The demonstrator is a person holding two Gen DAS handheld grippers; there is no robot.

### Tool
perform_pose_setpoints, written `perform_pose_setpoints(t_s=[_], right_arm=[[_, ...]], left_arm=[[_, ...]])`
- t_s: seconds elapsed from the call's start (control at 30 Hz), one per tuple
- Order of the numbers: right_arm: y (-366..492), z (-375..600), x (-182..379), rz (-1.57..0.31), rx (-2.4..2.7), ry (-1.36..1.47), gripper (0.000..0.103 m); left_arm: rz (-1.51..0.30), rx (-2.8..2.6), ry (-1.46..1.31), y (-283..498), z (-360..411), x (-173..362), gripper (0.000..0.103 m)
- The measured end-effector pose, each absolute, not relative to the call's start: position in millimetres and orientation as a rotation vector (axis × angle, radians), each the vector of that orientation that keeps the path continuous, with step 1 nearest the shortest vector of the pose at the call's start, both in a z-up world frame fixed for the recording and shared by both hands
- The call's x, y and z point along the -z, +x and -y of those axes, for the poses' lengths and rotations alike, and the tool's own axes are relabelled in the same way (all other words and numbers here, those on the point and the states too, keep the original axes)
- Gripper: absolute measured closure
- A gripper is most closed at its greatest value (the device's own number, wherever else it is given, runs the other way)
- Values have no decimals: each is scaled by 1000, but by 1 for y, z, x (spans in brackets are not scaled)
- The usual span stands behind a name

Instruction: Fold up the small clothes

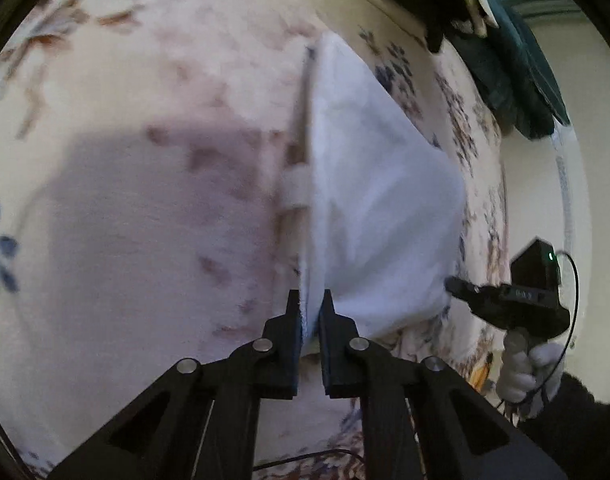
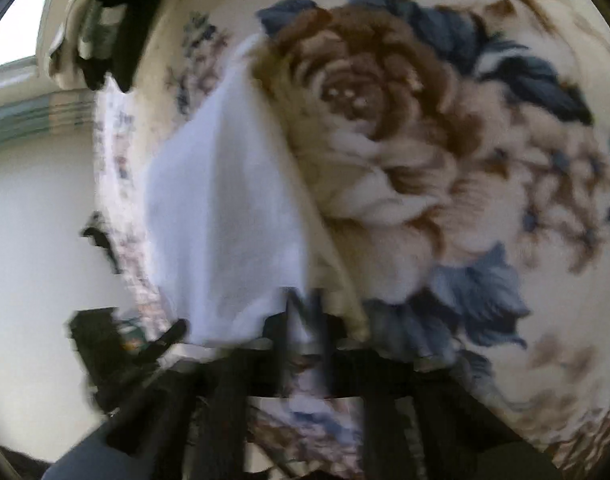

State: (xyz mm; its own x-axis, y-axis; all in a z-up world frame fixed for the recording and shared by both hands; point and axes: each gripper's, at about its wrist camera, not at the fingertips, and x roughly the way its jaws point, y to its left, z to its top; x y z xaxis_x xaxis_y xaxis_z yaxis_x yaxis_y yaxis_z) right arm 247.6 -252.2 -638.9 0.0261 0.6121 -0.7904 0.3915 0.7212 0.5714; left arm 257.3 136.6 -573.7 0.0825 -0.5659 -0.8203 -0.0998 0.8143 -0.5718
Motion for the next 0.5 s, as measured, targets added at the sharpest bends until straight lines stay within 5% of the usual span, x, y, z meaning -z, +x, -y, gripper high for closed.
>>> perform_pose_setpoints(t_s=[0.17, 0.23, 0.27, 0.3, 0.33, 0.37, 0.5], right_arm=[[241, 259, 637, -1589, -148, 807, 101], [238, 262, 635, -1613, -125, 838, 97], [235, 265, 634, -1622, -109, 867, 87], [229, 269, 632, -1620, -94, 915, 67], [225, 270, 629, -1600, -94, 959, 55], [218, 274, 626, -1577, -88, 1001, 40], [182, 278, 633, -1535, -41, 1206, 39]], left_arm=[[-1456, 226, -599, 254, -187, 565, 97], [-1465, 202, -729, 243, -200, 564, 87], [-1456, 221, -793, 236, -199, 566, 78], [-1447, 240, -861, 230, -196, 567, 51], [-1437, 253, -938, 223, -190, 570, 37], [-1423, 281, -1037, 217, -180, 576, 37], [-1413, 289, -1228, 210, -139, 611, 37]])
